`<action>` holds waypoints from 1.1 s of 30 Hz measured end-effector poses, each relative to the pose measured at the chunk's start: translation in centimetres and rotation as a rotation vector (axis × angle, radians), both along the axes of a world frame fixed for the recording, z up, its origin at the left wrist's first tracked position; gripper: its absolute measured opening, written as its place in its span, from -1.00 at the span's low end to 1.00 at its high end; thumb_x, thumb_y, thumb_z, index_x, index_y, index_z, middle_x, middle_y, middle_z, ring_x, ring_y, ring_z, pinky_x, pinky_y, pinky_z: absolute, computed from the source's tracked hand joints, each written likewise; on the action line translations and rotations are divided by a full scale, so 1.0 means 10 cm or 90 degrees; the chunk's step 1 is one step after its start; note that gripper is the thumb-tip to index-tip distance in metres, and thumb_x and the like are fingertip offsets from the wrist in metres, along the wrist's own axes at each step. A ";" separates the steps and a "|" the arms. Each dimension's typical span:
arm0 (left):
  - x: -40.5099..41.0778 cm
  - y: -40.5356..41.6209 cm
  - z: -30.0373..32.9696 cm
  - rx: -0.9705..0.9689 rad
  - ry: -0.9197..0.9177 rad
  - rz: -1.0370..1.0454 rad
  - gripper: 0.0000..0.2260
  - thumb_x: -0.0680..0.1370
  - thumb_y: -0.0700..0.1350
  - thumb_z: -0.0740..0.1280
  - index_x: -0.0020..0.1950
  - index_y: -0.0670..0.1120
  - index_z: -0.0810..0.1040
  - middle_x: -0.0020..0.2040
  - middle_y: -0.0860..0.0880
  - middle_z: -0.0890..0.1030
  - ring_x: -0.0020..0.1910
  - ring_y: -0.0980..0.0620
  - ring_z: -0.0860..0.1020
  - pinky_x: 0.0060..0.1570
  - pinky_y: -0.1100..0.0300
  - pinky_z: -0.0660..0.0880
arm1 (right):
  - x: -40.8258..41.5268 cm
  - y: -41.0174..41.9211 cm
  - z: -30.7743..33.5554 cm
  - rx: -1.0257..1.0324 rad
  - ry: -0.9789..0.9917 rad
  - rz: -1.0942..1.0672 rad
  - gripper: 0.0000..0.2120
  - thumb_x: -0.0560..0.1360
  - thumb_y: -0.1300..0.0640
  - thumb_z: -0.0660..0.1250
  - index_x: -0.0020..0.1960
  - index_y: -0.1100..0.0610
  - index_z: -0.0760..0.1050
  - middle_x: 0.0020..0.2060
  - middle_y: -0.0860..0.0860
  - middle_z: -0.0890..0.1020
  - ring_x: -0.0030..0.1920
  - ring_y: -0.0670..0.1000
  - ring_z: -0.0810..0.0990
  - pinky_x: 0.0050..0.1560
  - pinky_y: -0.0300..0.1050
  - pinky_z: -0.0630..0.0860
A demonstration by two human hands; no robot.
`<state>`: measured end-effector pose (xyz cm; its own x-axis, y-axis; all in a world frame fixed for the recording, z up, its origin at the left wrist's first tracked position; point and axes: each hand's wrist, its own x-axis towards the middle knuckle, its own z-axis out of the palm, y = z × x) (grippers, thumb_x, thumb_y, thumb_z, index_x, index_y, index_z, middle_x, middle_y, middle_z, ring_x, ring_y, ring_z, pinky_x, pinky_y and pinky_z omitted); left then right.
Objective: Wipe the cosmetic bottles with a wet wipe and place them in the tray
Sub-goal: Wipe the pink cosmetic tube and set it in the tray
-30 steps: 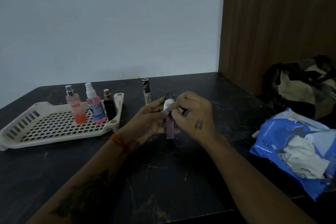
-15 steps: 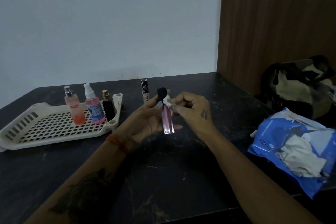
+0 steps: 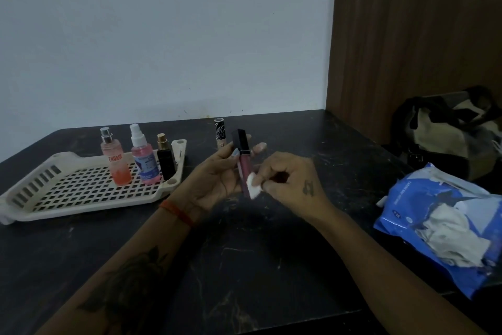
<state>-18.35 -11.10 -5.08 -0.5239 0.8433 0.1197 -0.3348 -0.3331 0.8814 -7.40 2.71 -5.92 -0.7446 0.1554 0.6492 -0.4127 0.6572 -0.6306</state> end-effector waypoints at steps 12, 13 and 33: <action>0.07 0.02 -0.04 -0.028 0.020 -0.097 -0.65 0.53 -0.22 0.16 0.31 -0.10 0.41 0.21 -0.15 0.57 0.12 -0.16 0.58 0.00 -0.28 0.52 | -0.22 -0.04 0.25 -0.057 0.082 -0.112 -0.81 0.43 0.35 0.36 0.01 0.20 0.63 -0.13 0.01 0.60 -0.20 -0.21 0.51 -0.18 -0.53 0.42; 0.06 0.01 -0.04 -0.025 0.008 -0.089 -0.66 0.52 -0.22 0.15 0.29 -0.09 0.44 0.16 -0.14 0.59 0.07 -0.12 0.61 -0.05 -0.23 0.55 | -0.22 -0.06 0.22 -0.031 0.077 -0.112 -0.81 0.44 0.35 0.36 0.02 0.22 0.63 -0.14 0.03 0.61 -0.20 -0.17 0.51 -0.18 -0.52 0.43; 0.00 0.00 0.00 -0.011 -0.011 -0.016 -0.63 0.49 -0.21 0.11 0.29 -0.08 0.38 0.18 -0.05 0.60 0.10 -0.07 0.60 -0.07 -0.04 0.59 | -0.02 -0.04 -0.03 0.052 0.048 0.014 -0.87 0.27 0.42 0.42 -0.23 0.25 0.64 -0.25 0.05 0.64 -0.24 -0.08 0.58 -0.24 -0.39 0.50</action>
